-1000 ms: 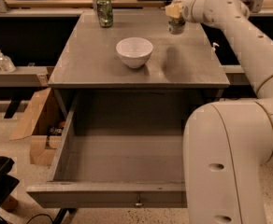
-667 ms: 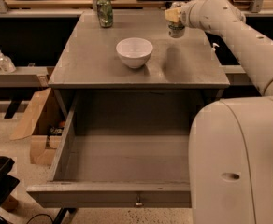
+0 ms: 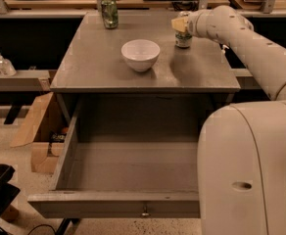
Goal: Pick 7up can from top drawer and place on counter
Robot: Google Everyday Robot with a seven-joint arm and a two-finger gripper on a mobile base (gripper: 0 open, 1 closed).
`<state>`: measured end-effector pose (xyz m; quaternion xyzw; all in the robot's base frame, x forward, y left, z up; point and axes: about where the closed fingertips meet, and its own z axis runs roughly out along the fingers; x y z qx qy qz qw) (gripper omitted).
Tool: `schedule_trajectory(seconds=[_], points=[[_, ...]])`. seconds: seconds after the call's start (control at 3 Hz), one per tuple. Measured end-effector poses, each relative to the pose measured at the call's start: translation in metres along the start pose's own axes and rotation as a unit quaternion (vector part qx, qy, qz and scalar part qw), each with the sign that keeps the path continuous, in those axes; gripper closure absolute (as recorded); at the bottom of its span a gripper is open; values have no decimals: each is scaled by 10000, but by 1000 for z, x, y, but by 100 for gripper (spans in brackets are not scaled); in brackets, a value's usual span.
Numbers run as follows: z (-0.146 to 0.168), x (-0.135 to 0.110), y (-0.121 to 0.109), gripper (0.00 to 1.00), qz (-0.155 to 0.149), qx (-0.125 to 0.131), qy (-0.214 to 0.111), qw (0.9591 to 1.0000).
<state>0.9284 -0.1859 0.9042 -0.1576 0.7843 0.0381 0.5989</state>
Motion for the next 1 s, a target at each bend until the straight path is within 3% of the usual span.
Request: schedule_trajectory(seconds=[0.67,1.0], points=[[3,2,4,13,1,-27,17,10000],[5,3,6,0,1,-38,23,10000]])
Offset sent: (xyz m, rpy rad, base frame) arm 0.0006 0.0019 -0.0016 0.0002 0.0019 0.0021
